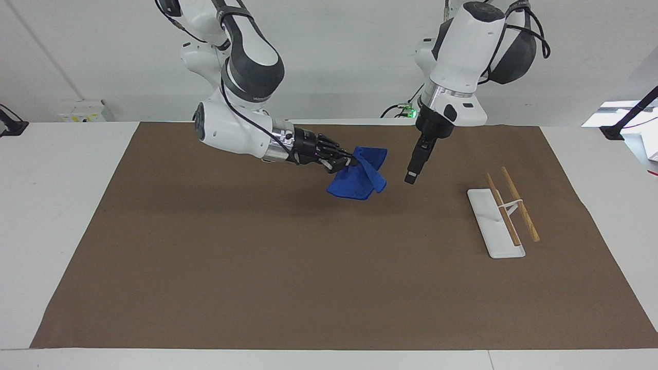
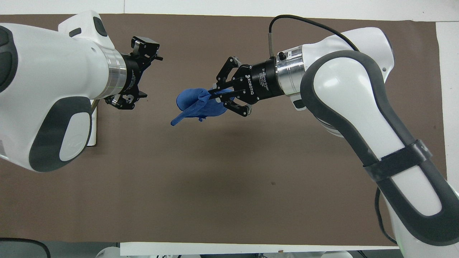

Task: Right arm passes towel to left arm to hang
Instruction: 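Hold the towel out with the right gripper while the left gripper approaches, then close the left gripper on the towel beside the right gripper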

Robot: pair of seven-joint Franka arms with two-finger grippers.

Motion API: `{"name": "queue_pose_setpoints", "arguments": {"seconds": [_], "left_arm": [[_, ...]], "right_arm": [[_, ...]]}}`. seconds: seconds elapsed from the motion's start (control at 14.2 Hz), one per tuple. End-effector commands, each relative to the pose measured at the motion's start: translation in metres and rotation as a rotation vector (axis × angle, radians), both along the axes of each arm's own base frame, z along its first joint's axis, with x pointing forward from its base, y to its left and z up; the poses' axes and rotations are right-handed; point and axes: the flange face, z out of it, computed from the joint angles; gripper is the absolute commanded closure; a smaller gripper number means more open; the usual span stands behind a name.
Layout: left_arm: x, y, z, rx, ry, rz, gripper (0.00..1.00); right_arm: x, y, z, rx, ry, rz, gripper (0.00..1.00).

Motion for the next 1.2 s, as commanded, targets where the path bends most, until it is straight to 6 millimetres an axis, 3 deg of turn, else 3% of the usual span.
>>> {"name": "queue_pose_setpoints", "arguments": {"seconds": [0.0, 0.28, 0.42, 0.71, 0.85, 1.13], "left_arm": [[0.009, -0.015, -0.022, -0.013, -0.006, -0.014, 0.00], [0.014, -0.038, -0.038, 0.034, -0.005, -0.170, 0.02], [0.014, -0.040, -0.043, 0.072, 0.030, -0.237, 0.05], [0.000, -0.045, -0.043, 0.124, 0.096, -0.349, 0.12], [-0.013, -0.059, -0.044, 0.130, 0.107, -0.381, 0.16], [-0.019, -0.058, -0.047, 0.144, 0.148, -0.385, 0.24]], "right_arm": [[-0.007, 0.010, 0.000, 0.017, 0.018, -0.008, 1.00], [-0.011, 0.018, 0.000, 0.011, 0.039, -0.020, 1.00], [-0.011, 0.019, 0.000, 0.012, 0.039, -0.018, 1.00], [-0.010, 0.018, -0.001, 0.011, 0.041, -0.020, 1.00], [-0.010, 0.018, -0.001, 0.011, 0.038, -0.020, 1.00], [-0.010, 0.018, -0.001, 0.010, 0.035, -0.020, 1.00]]}}
